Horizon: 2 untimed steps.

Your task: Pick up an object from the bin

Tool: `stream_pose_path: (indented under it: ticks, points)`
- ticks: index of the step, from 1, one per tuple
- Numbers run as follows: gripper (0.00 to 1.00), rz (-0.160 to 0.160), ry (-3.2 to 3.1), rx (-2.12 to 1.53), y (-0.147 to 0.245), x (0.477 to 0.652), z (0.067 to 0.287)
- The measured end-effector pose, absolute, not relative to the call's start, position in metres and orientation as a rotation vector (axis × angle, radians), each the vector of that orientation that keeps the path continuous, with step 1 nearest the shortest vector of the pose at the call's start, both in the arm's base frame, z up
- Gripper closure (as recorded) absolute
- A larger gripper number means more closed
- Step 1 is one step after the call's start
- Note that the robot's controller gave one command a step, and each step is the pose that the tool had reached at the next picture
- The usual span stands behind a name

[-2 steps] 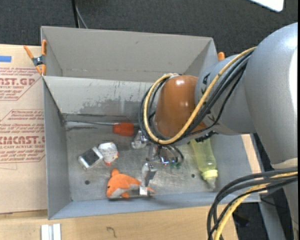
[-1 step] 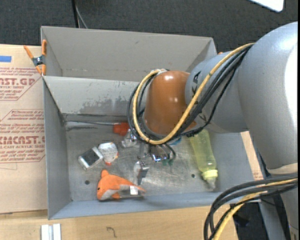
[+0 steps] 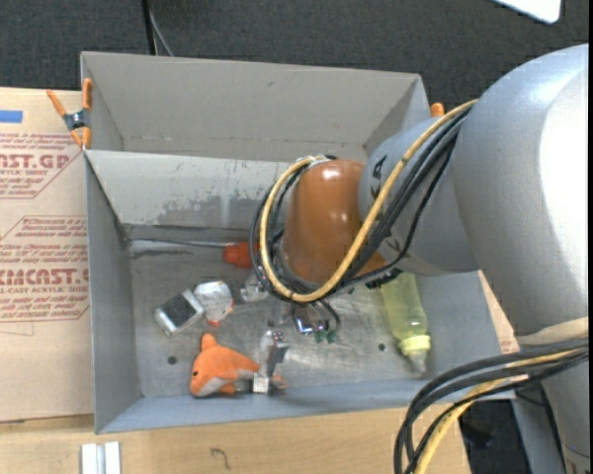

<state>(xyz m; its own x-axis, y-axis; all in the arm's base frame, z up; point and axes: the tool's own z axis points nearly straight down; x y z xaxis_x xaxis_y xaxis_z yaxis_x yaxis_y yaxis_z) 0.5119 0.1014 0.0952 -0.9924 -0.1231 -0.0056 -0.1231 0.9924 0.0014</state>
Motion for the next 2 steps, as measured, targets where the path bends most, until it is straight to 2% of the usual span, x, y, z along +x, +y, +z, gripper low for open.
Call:
stream_pose_path:
  ticks: [1, 2]
  points:
    - [0.0, -0.003, 3.14, 0.001, 0.116, 0.502, 0.074]
    - [0.0, -0.002, 3.14, -0.029, 0.126, 0.502, 0.086]
